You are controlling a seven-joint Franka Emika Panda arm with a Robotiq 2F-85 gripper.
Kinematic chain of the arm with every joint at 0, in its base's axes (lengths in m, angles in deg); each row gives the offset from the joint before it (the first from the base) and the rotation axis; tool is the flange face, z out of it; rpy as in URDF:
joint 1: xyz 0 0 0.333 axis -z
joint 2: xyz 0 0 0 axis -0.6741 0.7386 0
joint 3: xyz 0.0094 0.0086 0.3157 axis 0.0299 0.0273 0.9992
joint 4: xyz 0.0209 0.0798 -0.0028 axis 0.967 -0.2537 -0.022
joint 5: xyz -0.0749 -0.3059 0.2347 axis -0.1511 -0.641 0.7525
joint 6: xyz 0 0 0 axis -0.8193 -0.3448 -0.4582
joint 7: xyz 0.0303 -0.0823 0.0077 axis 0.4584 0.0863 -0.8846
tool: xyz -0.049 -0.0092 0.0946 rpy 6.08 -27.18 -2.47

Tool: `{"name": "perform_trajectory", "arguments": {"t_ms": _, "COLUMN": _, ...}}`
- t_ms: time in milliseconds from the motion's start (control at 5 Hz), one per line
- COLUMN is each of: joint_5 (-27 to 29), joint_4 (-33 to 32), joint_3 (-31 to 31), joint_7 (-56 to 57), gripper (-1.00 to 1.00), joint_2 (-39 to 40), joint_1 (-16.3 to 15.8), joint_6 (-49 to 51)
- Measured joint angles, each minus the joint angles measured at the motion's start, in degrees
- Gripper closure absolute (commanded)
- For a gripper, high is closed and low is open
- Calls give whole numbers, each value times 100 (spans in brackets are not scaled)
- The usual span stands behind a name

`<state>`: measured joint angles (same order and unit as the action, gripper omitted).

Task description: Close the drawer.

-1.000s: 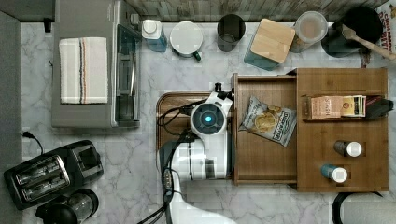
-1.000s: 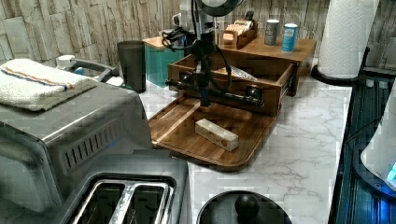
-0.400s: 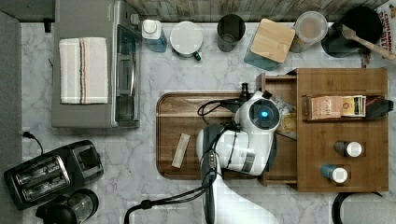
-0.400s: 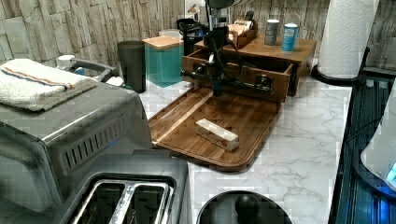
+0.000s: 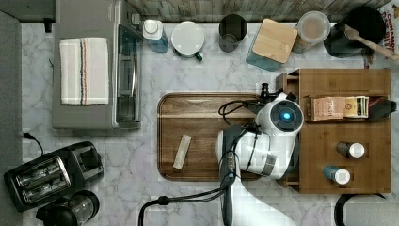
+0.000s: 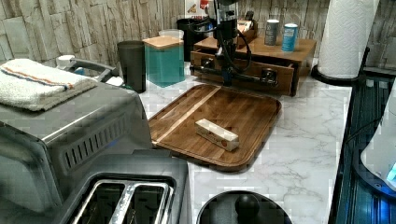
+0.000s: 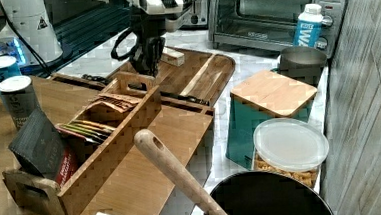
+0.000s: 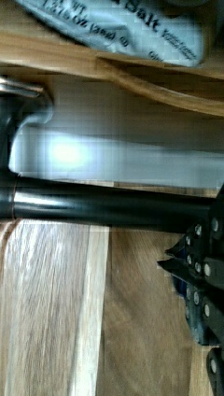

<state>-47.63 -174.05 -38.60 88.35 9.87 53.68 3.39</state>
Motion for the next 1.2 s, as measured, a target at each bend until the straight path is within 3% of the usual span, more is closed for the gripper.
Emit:
{"name": "perform_trajectory", "arguments": {"t_ms": 200, "joint_5": 25, "joint_4": 179, "joint_3": -147, "joint_7": 655, "gripper": 100, "joint_2": 146, "joint_1": 134, "joint_6": 64}}
{"name": "perform_trajectory", "arguments": {"t_ms": 600, "joint_5": 18, "joint_4": 795, "joint_3": -272, "joint_7": 655, "gripper": 100, "joint_2": 531, "joint_1": 174, "joint_6": 671}}
{"name": "perform_trajectory", "arguments": {"t_ms": 1200, "joint_5": -83, "joint_4": 705, "joint_3": -272, "joint_7": 660, "gripper": 100, "joint_2": 479, "joint_1": 151, "joint_6": 509}}
